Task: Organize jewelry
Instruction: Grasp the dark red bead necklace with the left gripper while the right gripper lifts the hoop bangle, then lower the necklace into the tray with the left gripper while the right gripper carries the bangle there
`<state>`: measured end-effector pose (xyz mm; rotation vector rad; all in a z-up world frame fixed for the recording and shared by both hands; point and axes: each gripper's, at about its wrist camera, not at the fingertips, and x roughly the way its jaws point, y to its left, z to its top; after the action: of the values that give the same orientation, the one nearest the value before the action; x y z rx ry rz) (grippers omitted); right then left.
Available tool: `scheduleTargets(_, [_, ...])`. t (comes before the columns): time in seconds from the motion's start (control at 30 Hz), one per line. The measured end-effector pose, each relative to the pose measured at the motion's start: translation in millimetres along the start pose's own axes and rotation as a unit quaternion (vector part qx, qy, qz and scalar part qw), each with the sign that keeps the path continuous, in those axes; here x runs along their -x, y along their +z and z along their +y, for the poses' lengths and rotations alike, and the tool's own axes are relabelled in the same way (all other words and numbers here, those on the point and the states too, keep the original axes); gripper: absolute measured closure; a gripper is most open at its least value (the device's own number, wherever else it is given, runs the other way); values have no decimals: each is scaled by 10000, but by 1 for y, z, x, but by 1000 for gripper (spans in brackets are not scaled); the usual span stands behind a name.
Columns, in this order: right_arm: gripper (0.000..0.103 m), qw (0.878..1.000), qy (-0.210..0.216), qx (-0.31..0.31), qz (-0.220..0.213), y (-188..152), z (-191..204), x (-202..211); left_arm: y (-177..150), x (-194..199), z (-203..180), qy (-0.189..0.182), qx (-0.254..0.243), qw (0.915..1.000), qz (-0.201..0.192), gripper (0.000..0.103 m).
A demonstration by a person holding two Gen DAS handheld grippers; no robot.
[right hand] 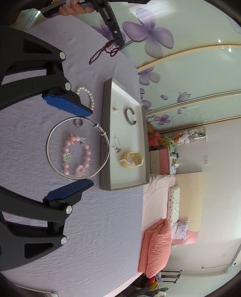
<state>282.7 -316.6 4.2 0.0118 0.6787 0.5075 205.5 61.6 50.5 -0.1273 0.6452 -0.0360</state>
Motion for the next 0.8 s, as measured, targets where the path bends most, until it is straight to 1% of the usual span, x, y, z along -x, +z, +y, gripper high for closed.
scheduleTargets(0.2, [32, 10000, 18, -41, -74, 5, -1, -2, 22, 2, -7, -1, -33, 9997, -233, 96])
scheduleTargets(0.37, [32, 9999, 32, -26, -139, 16, -2, -6, 46, -8, -11, 22, 28, 9994, -354, 96])
scheduleTargets(0.57, [32, 9998, 2, 1, -209, 32, -4, -16, 73, -32, -18, 112, 29, 9989, -463, 96])
scheduleTargets(0.7, [32, 9998, -4, -14, -208, 41, -7, -27, 87, -55, -22, 173, 50, 9989, -433, 96])
scheduleTargets(0.8, [32, 9998, -24, -2, -191, 46, -8, -38, 92, -72, -22, 236, 57, 9990, -370, 96])
